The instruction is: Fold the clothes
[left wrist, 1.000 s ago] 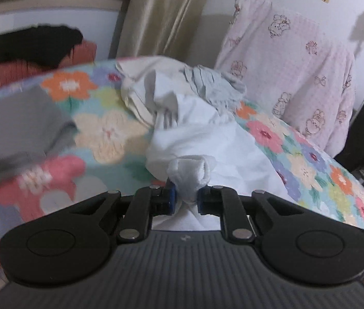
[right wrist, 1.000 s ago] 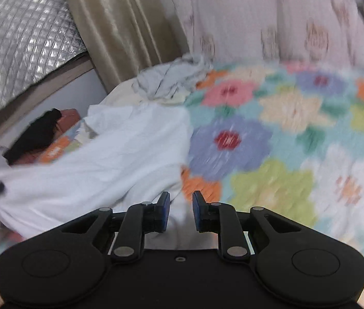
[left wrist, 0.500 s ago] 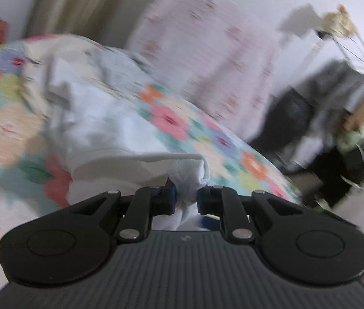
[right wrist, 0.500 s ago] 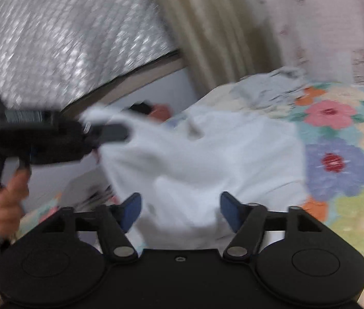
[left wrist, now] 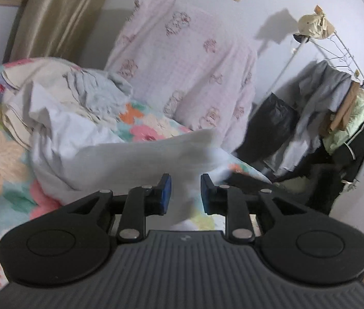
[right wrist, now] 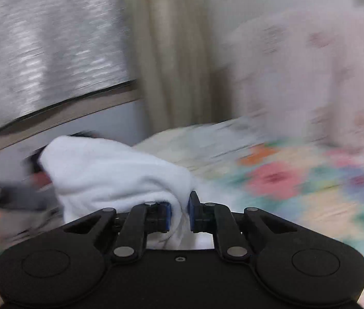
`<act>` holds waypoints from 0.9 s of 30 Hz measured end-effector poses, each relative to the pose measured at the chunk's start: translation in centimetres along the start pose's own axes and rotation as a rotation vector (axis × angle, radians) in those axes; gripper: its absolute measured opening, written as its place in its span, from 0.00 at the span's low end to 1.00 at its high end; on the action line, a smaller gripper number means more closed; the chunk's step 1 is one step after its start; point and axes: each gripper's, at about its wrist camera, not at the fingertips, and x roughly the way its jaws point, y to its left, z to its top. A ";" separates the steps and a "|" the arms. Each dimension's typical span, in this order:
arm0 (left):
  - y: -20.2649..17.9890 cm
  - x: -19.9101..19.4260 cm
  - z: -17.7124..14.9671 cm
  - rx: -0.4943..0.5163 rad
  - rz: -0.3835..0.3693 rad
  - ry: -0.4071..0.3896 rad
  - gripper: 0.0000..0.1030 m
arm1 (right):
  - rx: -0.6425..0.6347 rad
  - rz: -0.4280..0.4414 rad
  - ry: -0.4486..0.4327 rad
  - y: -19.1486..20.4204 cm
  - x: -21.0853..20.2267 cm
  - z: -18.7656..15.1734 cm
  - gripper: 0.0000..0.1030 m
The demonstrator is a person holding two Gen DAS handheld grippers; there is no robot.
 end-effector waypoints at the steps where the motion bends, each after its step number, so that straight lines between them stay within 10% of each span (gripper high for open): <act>1: 0.6 0.1 0.3 0.000 0.022 0.003 0.28 | 0.024 -0.087 -0.002 -2.0 -0.3 0.4 0.14; 7: 6.3 5.9 -0.6 -0.062 0.166 0.119 0.33 | 0.381 -0.463 0.084 -14.1 0.4 -2.4 0.16; 12: 10.3 11.9 -1.7 -0.139 0.227 0.204 0.38 | 0.435 -0.508 0.211 -17.0 4.5 -8.0 0.15; 23: 13.4 18.4 -4.6 -0.167 0.236 0.285 0.48 | 0.364 -0.697 0.004 -20.3 4.1 -6.2 0.12; 27: 12.7 19.0 -4.7 -0.159 0.183 0.315 0.50 | 0.420 -0.636 0.183 -23.7 6.5 -6.9 0.19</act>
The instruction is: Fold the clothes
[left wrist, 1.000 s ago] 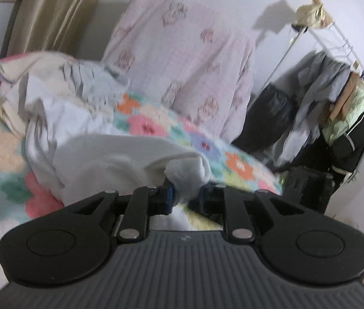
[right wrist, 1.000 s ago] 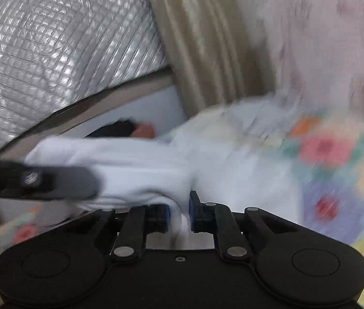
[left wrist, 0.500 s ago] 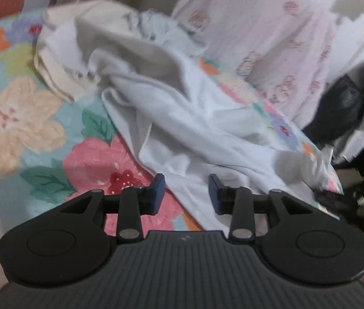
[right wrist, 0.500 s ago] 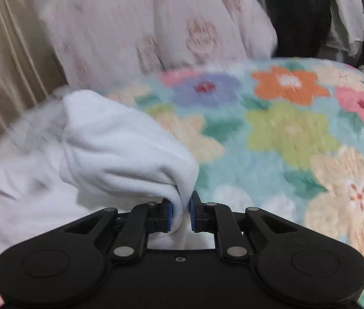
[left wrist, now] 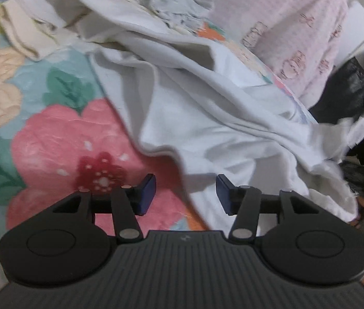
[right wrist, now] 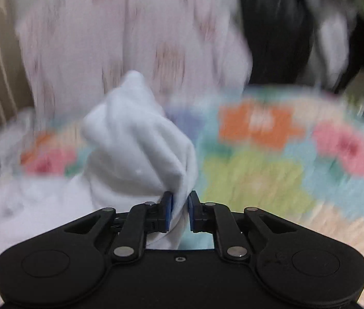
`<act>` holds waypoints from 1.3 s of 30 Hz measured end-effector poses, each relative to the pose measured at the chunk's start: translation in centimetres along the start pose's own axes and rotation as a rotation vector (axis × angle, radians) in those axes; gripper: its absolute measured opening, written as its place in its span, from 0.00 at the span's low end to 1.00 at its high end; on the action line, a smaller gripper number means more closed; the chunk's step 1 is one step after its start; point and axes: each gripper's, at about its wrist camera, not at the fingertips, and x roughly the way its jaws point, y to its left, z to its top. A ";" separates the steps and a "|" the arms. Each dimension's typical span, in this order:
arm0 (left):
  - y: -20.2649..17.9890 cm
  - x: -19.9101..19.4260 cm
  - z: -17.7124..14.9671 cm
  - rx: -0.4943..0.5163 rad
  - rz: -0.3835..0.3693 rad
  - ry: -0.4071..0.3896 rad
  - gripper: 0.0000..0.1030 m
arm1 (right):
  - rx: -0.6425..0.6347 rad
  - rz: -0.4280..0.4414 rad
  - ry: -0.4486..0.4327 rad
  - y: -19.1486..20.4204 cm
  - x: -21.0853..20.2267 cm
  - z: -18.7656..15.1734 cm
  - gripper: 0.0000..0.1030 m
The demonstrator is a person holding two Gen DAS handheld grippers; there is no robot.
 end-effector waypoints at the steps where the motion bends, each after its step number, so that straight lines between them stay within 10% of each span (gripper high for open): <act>1: -0.2 0.2 0.0 0.002 -0.013 0.000 0.50 | 0.034 0.004 0.035 -0.6 0.5 -0.5 0.25; 6: -0.4 2.1 0.2 -0.102 -0.039 0.002 0.57 | 0.106 0.095 0.123 -2.0 -1.6 -0.8 0.40; 12: -1.8 3.9 0.4 -0.128 -0.056 -0.026 0.73 | 0.105 0.464 0.188 0.2 -7.1 -2.1 0.61; 16: -3.7 4.0 0.6 -0.022 0.022 -0.039 0.11 | -0.018 0.501 0.209 3.9 -6.8 -3.5 0.88; 17: -4.2 3.6 0.6 0.005 0.049 -0.053 0.10 | -0.012 0.450 0.215 4.5 -5.9 -4.4 0.87; 20: -5.8 2.4 0.8 0.086 0.130 -0.096 0.09 | -0.037 0.297 0.229 5.0 -4.9 -5.7 0.20; 21: -6.0 1.1 1.2 0.087 0.168 -0.130 0.09 | -0.050 0.255 0.219 5.0 -5.0 -5.9 0.14; 25: -5.9 -7.1 4.0 0.020 0.257 -0.323 0.09 | 0.079 0.355 0.048 2.6 -10.2 -4.5 0.13; 31: -4.0 -18.2 4.8 0.038 0.413 -0.576 0.06 | 0.175 0.622 0.204 2.9 -15.0 -8.7 0.13; 39: 0.6 -17.1 1.7 0.040 0.513 -0.427 0.05 | -0.019 0.476 0.259 6.1 -16.9 -11.4 0.12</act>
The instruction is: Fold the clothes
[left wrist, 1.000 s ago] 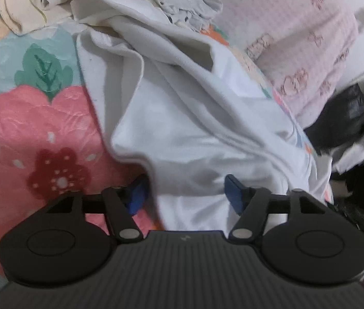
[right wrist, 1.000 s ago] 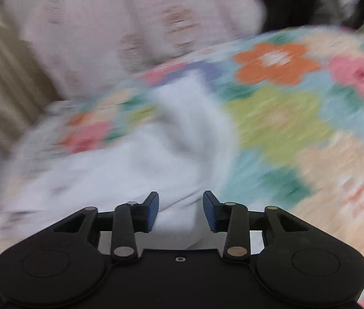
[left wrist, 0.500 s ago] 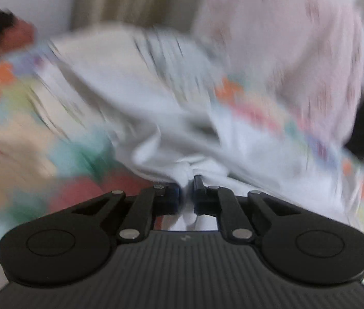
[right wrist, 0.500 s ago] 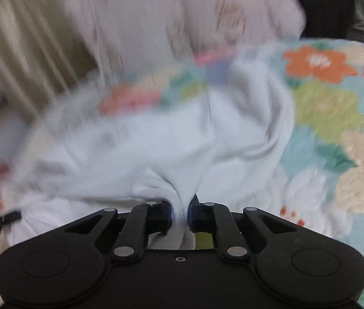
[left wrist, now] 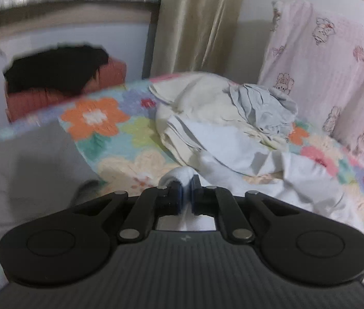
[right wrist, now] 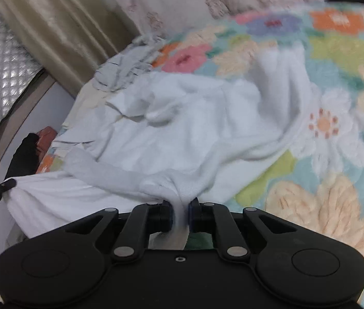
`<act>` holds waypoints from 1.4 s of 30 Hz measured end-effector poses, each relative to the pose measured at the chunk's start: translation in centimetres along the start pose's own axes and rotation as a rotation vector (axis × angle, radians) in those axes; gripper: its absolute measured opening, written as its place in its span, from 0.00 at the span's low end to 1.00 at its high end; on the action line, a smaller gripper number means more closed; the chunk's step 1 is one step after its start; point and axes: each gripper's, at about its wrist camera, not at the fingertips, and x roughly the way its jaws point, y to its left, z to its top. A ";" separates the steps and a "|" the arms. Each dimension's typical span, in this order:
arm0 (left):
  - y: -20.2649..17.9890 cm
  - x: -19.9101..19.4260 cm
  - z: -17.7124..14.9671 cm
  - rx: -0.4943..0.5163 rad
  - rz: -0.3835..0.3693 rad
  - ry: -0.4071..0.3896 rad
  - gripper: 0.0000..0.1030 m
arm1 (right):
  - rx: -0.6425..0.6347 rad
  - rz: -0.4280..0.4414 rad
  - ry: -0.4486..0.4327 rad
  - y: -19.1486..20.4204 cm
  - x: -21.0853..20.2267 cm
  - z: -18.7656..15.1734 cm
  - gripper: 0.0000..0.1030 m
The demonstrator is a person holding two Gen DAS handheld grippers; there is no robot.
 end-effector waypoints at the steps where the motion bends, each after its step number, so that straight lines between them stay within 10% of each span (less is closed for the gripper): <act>1: 0.2 -0.5 0.1 -0.015 0.010 -0.010 0.05 | -0.068 -0.067 -0.022 1.2 -1.0 -0.6 0.12; 6: 2.8 -1.1 0.5 -0.109 0.030 0.023 0.06 | -0.352 -0.319 -0.068 5.4 -4.3 -3.9 0.11; 13: 4.3 2.0 -2.4 0.013 0.074 0.358 0.11 | -0.307 -0.281 0.181 3.2 -2.1 -4.6 0.24; 15: 4.4 0.7 -1.7 0.007 0.046 0.325 0.17 | -0.294 -0.238 0.125 3.5 -3.9 -3.7 0.40; 23: 2.1 -2.0 1.0 0.025 -0.152 0.208 0.50 | -0.227 0.028 -0.081 2.3 -7.6 0.9 0.45; 31: -2.9 6.6 -0.1 0.074 -0.255 0.250 0.50 | -0.536 -0.133 -0.046 5.0 5.3 6.2 0.46; 40: 5.5 13.2 -1.0 0.137 0.055 0.259 0.50 | -0.890 -0.228 0.127 6.8 14.3 8.2 0.48; 42: 7.6 14.0 -1.8 0.078 -0.027 0.316 0.50 | -0.994 -0.303 0.141 7.1 16.0 8.2 0.39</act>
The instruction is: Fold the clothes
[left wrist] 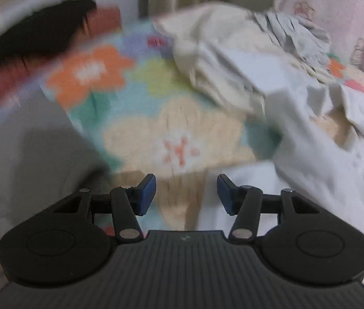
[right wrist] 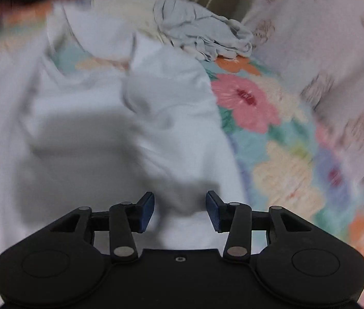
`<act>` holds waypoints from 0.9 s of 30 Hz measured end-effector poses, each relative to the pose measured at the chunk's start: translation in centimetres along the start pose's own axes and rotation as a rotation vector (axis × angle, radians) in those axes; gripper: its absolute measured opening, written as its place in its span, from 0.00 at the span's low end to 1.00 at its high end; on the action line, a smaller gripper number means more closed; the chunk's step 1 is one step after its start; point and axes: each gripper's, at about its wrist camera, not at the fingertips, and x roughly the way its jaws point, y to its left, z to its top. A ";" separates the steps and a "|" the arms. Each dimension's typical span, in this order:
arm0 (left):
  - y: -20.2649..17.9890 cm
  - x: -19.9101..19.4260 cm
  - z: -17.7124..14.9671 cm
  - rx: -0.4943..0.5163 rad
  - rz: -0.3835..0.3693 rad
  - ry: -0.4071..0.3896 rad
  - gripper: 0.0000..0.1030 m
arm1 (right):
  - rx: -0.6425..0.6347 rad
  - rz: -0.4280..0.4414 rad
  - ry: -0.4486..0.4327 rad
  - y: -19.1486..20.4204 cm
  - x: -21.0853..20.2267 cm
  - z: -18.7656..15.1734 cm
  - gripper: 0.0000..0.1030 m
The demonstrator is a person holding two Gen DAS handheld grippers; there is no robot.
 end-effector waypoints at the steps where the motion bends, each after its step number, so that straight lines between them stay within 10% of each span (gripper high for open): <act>1: 1.1 0.4 0.0 -0.071 -0.078 0.027 0.50 | 0.021 0.005 0.010 -0.8 0.5 0.4 0.26; 2: 1.7 0.6 0.1 -0.111 -0.130 0.039 0.50 | 0.042 0.011 0.020 -1.6 1.1 0.8 0.10; 8: 0.4 1.1 0.9 -0.043 -0.280 0.038 0.56 | 0.351 -0.202 0.001 -11.4 1.4 2.2 0.09; 10: -0.3 1.9 0.6 -0.024 -0.326 0.061 0.58 | 0.509 -0.145 0.018 -14.8 1.5 1.4 0.09; 13: -1.8 3.2 0.3 0.069 -0.299 0.051 0.57 | 0.598 -0.062 0.019 -16.4 2.2 0.1 0.09; 16: -2.6 3.6 0.7 0.082 -0.295 0.056 0.08 | 0.585 -0.046 -0.015 -15.8 1.7 -0.3 0.09; 22: -0.8 -2.9 4.5 -0.071 -0.163 -0.254 0.08 | 0.591 -0.157 -0.118 -16.8 -1.2 0.8 0.07; 27: -0.3 -3.1 6.5 -0.128 -0.107 -0.317 0.09 | 0.600 -0.172 -0.066 -18.9 1.1 1.5 0.08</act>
